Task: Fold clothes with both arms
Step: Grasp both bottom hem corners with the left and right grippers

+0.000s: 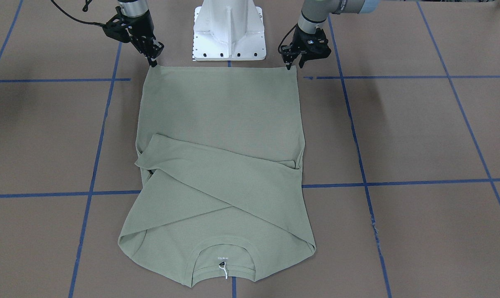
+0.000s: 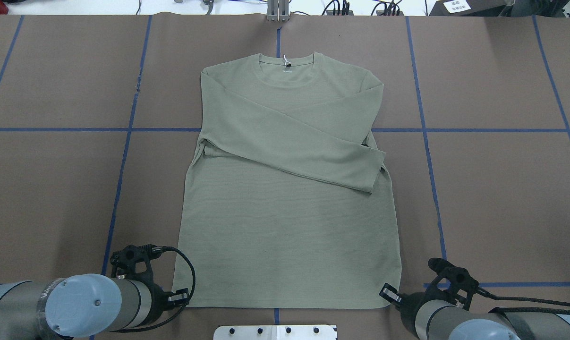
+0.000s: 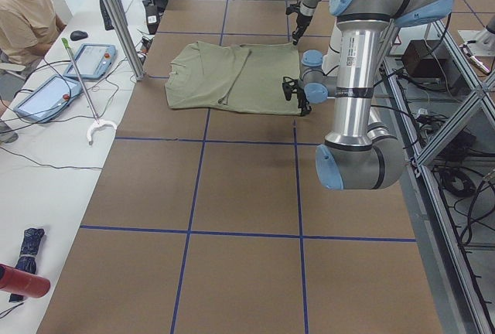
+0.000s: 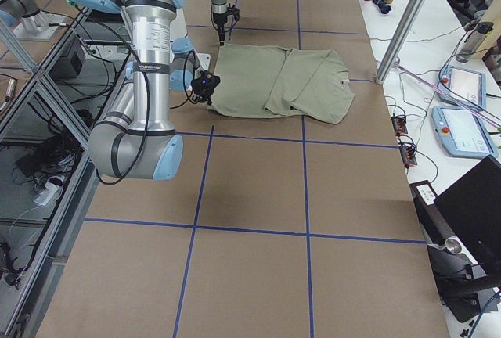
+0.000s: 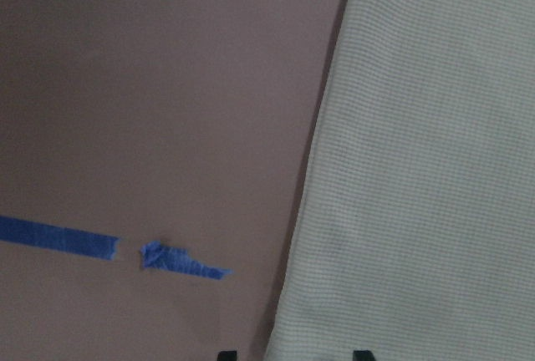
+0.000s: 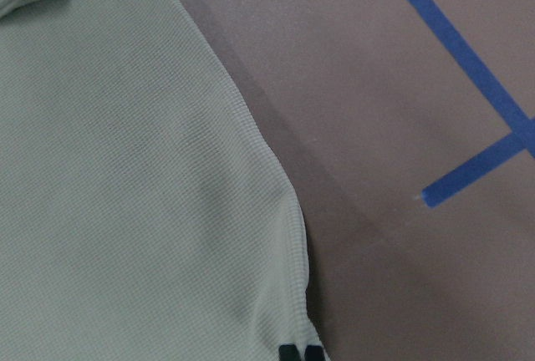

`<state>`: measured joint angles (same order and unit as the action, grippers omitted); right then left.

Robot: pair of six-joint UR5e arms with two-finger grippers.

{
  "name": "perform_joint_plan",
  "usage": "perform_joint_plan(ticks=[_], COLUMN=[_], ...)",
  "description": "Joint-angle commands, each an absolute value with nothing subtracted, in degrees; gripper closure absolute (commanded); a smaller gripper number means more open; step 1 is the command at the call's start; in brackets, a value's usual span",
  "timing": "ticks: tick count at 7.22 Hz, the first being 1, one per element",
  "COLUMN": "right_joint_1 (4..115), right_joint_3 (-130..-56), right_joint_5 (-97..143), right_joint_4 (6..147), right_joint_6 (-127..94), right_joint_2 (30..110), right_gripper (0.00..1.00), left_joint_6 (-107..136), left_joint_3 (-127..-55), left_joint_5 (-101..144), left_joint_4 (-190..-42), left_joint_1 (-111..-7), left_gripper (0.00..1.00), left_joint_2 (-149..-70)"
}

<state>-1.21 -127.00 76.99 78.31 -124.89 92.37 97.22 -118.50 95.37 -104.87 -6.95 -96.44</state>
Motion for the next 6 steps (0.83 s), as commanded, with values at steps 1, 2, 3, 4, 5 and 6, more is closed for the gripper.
perform_joint_plan(ticks=[1,2,3,4,5,6], right_joint_1=[-1.3,-1.3,-1.3,-1.3,-1.4,-1.4], right_joint_3=[-127.1,-127.1,-127.1,-127.1,-127.1,-127.1], right_joint_5=[77.0,77.0,77.0,77.0,77.0,77.0], right_joint_4=[78.3,78.2,78.2,78.2,78.2,78.3], right_joint_6=[-124.9,-124.9,-124.9,-124.9,-124.9,-124.9], right_joint_2=[92.4,92.4,92.4,92.4,92.4,92.4], right_gripper=[1.0,1.0,1.0,1.0,1.0,1.0], left_joint_6=[97.2,97.2,97.1,97.1,97.1,97.2], left_joint_3=[-118.1,-118.1,-117.9,-118.0,-118.5,-118.9], left_joint_5=[95.6,95.6,95.6,95.7,95.7,95.8], left_joint_4=[-104.9,-104.9,-104.9,-104.9,-104.9,-104.9], left_joint_1=[-6.6,-6.6,-6.6,-6.6,-6.6,-6.7], left_gripper=[0.51,0.57,0.76,1.0,1.0,1.0], left_joint_2=[-96.5,-96.6,-96.5,-96.5,-96.6,-96.6])
